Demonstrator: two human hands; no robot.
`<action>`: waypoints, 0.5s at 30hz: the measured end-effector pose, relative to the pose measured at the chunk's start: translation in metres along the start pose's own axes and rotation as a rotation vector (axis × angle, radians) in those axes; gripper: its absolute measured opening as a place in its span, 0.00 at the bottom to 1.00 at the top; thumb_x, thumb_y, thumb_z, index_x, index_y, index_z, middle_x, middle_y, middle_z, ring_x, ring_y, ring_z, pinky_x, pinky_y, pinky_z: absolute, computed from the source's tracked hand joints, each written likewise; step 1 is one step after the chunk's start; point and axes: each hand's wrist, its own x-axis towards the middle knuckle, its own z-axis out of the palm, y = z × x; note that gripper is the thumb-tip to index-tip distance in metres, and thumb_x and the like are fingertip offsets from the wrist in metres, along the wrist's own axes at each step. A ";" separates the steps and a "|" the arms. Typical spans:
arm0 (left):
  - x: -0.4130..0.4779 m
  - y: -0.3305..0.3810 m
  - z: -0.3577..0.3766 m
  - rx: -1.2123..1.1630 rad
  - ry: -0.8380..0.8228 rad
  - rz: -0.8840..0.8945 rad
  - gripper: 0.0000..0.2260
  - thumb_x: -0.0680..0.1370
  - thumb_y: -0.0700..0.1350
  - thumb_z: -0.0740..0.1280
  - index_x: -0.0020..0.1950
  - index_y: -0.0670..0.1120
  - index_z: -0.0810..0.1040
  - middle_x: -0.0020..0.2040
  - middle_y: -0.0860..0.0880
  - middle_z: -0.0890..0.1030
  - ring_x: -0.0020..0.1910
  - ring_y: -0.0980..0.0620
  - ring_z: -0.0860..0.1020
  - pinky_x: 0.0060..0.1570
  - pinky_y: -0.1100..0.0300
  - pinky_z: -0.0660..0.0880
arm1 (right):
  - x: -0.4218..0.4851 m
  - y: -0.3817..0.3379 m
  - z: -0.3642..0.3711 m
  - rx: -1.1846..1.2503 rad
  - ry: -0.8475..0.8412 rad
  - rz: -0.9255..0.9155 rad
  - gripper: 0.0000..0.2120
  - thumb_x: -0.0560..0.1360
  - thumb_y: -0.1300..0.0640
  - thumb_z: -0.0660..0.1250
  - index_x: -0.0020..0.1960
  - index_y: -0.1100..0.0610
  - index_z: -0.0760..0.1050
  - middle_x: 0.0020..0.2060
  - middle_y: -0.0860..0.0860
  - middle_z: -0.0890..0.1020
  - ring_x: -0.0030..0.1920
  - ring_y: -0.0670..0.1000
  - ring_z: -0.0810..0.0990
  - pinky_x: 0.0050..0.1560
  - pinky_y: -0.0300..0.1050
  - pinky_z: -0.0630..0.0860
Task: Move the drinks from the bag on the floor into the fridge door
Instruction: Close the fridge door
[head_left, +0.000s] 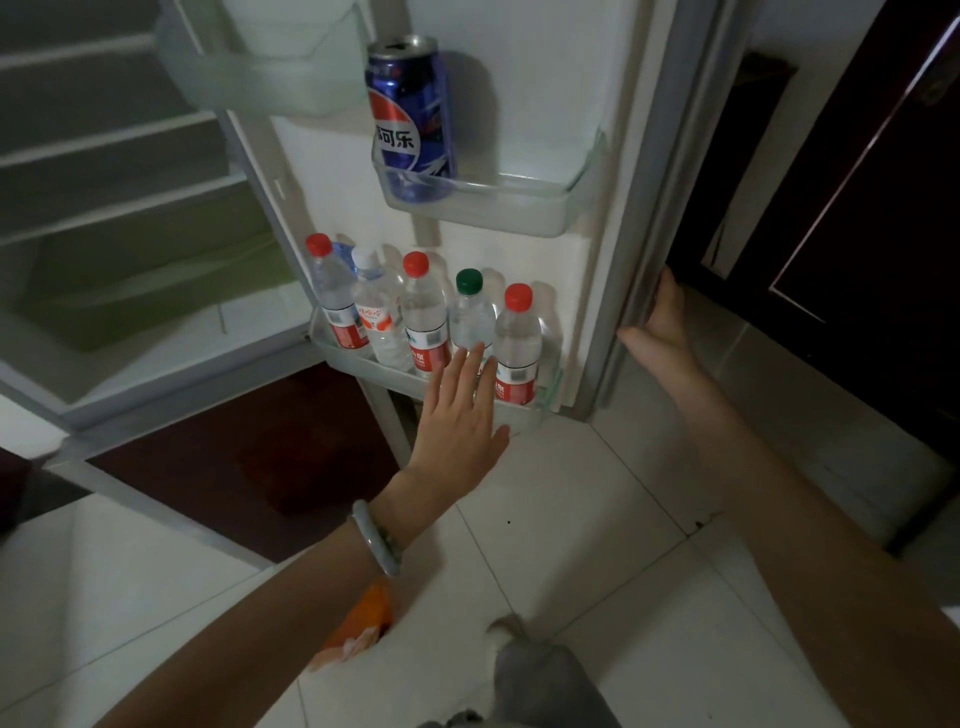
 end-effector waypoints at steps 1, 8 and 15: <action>-0.010 -0.002 -0.003 0.004 0.002 0.000 0.36 0.69 0.53 0.72 0.70 0.39 0.63 0.71 0.38 0.65 0.71 0.39 0.62 0.70 0.43 0.57 | -0.011 -0.002 0.001 0.005 0.002 -0.011 0.42 0.64 0.54 0.75 0.73 0.52 0.59 0.70 0.54 0.65 0.69 0.52 0.64 0.70 0.46 0.60; -0.091 -0.013 -0.027 0.029 0.032 -0.042 0.35 0.69 0.55 0.73 0.68 0.38 0.67 0.69 0.39 0.69 0.69 0.41 0.66 0.67 0.43 0.64 | -0.089 -0.001 0.007 0.040 -0.054 -0.036 0.48 0.55 0.37 0.76 0.71 0.45 0.60 0.68 0.52 0.68 0.67 0.53 0.70 0.66 0.59 0.69; -0.164 -0.011 -0.044 -0.024 0.028 -0.099 0.34 0.67 0.51 0.75 0.67 0.36 0.69 0.66 0.38 0.71 0.67 0.39 0.69 0.65 0.41 0.66 | -0.185 -0.032 0.015 -0.086 -0.133 -0.185 0.39 0.67 0.63 0.73 0.73 0.57 0.59 0.65 0.57 0.69 0.64 0.52 0.69 0.68 0.51 0.67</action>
